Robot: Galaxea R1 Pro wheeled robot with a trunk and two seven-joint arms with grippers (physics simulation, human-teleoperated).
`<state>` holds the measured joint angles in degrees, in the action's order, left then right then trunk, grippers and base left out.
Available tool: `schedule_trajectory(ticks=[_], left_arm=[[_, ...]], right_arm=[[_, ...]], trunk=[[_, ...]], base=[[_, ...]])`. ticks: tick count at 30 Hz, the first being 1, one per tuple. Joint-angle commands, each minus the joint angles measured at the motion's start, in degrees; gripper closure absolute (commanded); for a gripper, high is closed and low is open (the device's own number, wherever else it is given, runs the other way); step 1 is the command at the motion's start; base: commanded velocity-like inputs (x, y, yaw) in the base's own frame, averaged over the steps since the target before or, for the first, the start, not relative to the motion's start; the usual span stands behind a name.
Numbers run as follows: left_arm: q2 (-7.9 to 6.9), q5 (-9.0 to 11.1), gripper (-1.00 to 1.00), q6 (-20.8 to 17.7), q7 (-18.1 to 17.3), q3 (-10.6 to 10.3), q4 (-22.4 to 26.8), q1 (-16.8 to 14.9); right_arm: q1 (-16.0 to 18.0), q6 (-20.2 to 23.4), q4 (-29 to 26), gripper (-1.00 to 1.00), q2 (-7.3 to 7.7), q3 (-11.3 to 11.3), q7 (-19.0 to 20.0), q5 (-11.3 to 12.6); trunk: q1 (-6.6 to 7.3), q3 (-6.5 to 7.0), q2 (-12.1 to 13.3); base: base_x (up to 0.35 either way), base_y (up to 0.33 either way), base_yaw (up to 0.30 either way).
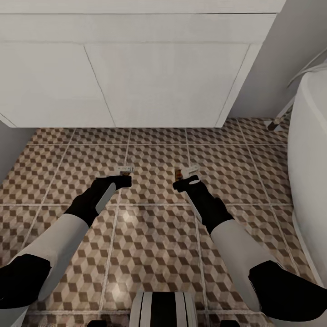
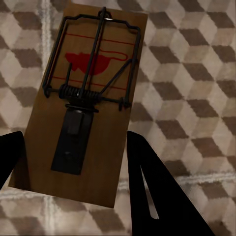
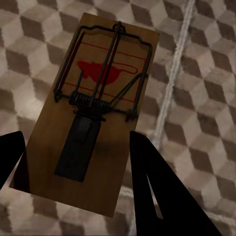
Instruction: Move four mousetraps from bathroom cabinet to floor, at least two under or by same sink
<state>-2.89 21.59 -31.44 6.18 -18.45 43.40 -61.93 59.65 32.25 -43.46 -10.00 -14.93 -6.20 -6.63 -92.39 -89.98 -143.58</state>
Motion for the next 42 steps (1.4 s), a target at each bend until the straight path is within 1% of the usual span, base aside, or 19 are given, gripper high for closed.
schedule_trajectory(ticks=[1,6,7,10,13,15,19,30,31,33,35,37,39,42], left_arm=[[-0.06,0.4,1.00,-0.2,0.6,-0.4,0.1,0.0],[-0.10,0.4,1.00,-0.1,0.6,-0.4,0.7,0.1],[-0.10,0.4,1.00,-0.1,0.6,-0.3,0.8,0.2],[-0.10,0.4,1.00,0.0,0.6,-0.4,1.0,0.2],[-0.10,0.4,1.00,0.0,0.6,-0.4,1.1,0.2],[-0.10,0.4,1.00,0.1,0.6,-0.4,1.1,0.2],[-0.10,0.4,1.00,0.1,0.6,-0.4,1.0,0.2],[-0.10,0.4,1.00,0.1,0.6,-0.4,0.9,0.2],[-0.10,0.3,1.00,0.1,0.6,-0.6,1.0,0.2],[-0.10,0.3,1.00,0.1,0.6,-1.4,1.2,0.2],[-0.10,0.3,1.00,0.1,0.6,-2.4,2.4,0.2],[-0.18,0.3,1.00,0.1,0.6,-3.1,5.2,0.2],[-0.24,0.3,1.00,0.1,0.6,-3.4,7.1,0.2],[-0.26,0.3,1.00,0.1,0.6,-3.6,8.1,0.2]], right_arm=[[0.0,0.4,-0.1,1.00,0.00,-0.1,0.0,-0.3],[0.0,-0.6,0.0,1.00,0.00,-0.1,0.0,-0.4],[0.0,-1.7,0.0,1.00,0.00,-0.1,0.0,-0.5],[0.0,-7.1,0.0,1.00,0.00,-0.1,0.0,-0.6],[0.0,-9.9,0.1,1.00,0.00,-0.2,0.0,-0.6],[0.0,-10.7,0.2,1.00,0.00,-0.2,0.0,-0.6],[0.0,-11.3,0.5,1.00,0.00,-0.2,0.1,-0.6],[-0.1,-11.4,1.4,1.00,0.00,-0.2,0.1,-0.6],[-0.1,-11.4,1.5,1.00,0.00,-0.2,0.1,-0.6],[-0.1,-11.4,1.5,1.00,0.00,-0.2,0.1,-0.6],[-0.1,-11.4,1.6,1.00,0.00,-0.2,0.1,-0.6],[-0.1,-11.4,1.7,1.00,0.00,-0.2,0.1,-0.6],[-0.1,-11.4,1.9,1.00,0.00,-0.2,0.1,-0.6],[-0.1,-11.5,2.0,1.00,0.00,-0.2,0.1,-0.6]], trunk=[[0.02,-0.13,0.0],[0.02,-0.59,0.0],[0.02,-0.67,0.0],[0.02,-0.89,0.0],[0.02,-0.98,0.0],[0.02,-0.99,0.0],[0.02,-1.00,0.0],[-0.27,-3.46,-0.2],[-0.29,-3.69,-0.2],[-0.29,-3.75,-0.2],[-0.29,-3.83,-0.2],[-0.29,-3.91,-0.2],[-0.29,-3.95,-0.2],[-0.29,-3.97,-0.2]], base=[[0.000,0.000,0.000],[0.000,0.000,0.000],[0.000,0.000,0.000],[0.000,0.000,0.000],[0.000,0.000,0.000],[0.000,0.000,0.000],[0.000,0.000,0.000],[0.000,0.000,0.000],[0.000,0.000,0.000],[0.000,0.000,0.000],[0.000,0.000,0.000],[0.000,0.000,0.000],[0.000,0.000,0.000],[0.000,0.000,0.000]])
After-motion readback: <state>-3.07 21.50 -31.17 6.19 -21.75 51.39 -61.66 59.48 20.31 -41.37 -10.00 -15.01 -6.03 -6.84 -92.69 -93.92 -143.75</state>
